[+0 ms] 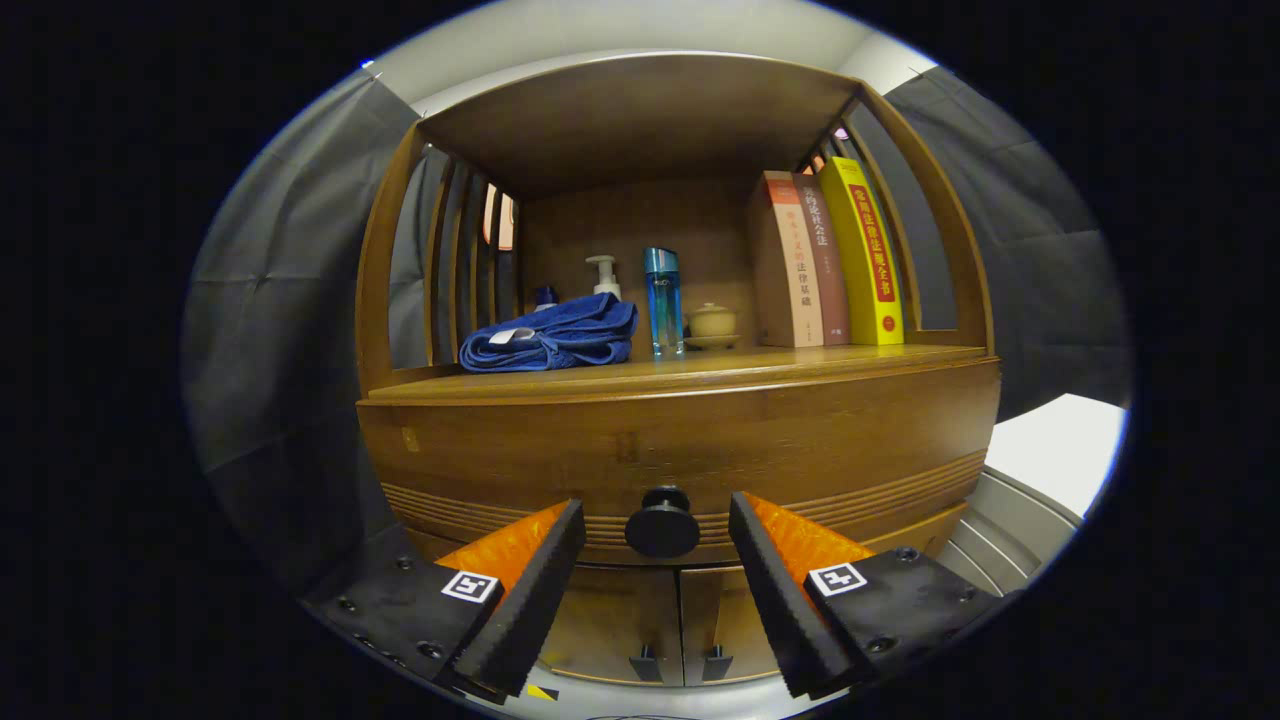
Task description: Pull open the drawer, take out the items inside it, and place them on the countertop above the cabinet.
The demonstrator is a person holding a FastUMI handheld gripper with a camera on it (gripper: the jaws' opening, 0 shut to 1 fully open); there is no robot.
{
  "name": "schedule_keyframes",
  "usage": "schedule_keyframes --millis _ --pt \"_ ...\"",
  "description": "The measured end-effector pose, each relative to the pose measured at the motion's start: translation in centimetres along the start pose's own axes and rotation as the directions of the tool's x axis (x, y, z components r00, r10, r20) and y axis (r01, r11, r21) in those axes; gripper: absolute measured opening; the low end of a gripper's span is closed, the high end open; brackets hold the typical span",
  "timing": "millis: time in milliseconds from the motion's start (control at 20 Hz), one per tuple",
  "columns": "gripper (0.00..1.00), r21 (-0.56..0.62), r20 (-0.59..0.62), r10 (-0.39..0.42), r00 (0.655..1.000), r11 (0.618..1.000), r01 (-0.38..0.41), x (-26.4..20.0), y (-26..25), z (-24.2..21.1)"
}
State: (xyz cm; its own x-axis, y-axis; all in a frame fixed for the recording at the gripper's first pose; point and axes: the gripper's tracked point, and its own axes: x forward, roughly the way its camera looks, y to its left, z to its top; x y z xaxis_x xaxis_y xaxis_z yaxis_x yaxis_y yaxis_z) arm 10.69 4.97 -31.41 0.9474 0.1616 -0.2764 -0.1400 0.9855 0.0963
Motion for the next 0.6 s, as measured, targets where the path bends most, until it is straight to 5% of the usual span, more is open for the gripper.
schedule_keyframes --millis 200,600 --pt "0.94 -0.005 -0.03 -0.002 1.0 1.0 0.002 1.5 0.1 -1.4" --pt "0.54 0.025 -0.031 -0.021 0.999 0.999 0.022 3.0 -1.0 -1.8"
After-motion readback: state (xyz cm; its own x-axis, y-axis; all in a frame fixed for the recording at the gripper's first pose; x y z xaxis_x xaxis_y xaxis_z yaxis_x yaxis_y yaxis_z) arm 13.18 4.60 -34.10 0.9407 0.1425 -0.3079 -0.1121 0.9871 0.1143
